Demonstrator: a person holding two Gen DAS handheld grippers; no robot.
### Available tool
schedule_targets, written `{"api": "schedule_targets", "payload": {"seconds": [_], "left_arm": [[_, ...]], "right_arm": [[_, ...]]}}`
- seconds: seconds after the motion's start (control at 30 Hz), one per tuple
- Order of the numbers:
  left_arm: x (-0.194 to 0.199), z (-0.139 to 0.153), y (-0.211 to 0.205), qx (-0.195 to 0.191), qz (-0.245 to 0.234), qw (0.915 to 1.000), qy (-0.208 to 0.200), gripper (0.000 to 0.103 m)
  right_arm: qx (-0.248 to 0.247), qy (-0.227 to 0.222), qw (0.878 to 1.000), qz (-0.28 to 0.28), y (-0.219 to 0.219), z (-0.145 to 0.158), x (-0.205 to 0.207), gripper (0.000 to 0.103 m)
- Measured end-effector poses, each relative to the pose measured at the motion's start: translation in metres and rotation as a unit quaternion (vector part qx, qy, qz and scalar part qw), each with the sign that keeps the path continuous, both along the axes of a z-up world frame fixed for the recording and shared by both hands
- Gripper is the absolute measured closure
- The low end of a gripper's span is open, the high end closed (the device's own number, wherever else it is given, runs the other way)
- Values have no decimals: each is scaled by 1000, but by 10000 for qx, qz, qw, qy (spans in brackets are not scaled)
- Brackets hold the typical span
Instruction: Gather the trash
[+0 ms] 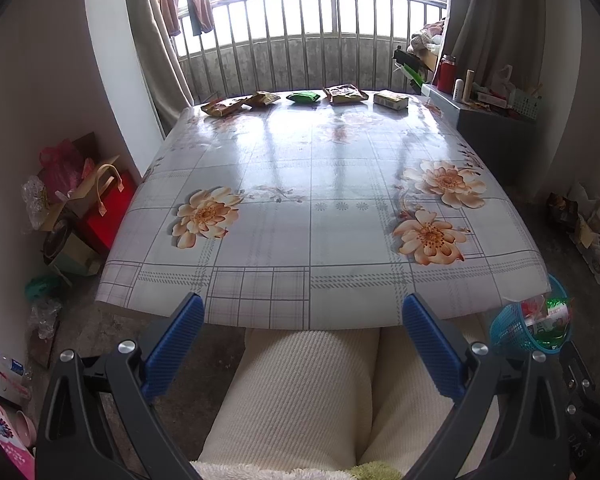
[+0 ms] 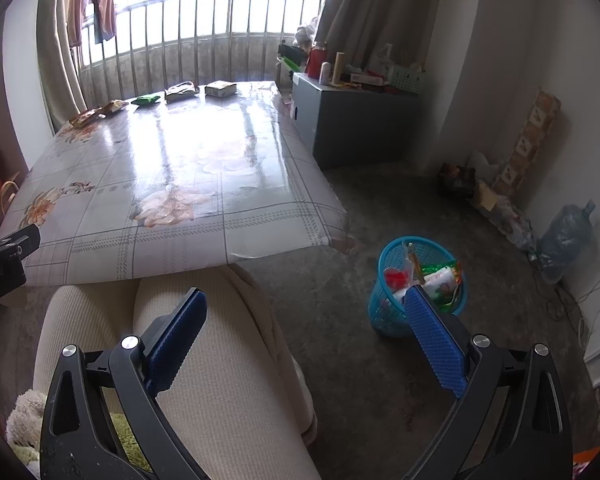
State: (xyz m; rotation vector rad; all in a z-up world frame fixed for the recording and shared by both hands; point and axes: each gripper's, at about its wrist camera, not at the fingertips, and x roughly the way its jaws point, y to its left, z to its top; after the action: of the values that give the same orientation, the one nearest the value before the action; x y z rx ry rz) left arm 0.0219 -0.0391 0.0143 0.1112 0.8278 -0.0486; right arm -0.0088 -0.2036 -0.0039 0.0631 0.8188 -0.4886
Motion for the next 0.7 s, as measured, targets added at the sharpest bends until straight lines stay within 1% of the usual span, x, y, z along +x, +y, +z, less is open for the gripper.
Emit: {"api": "schedule_targets", "payload": {"seconds": [0.7], "left_arm": [[0, -1, 1, 0, -2, 10000, 15, 6]], "right_arm": [[-2, -15, 10000, -2, 1, 1, 0, 8]]}}
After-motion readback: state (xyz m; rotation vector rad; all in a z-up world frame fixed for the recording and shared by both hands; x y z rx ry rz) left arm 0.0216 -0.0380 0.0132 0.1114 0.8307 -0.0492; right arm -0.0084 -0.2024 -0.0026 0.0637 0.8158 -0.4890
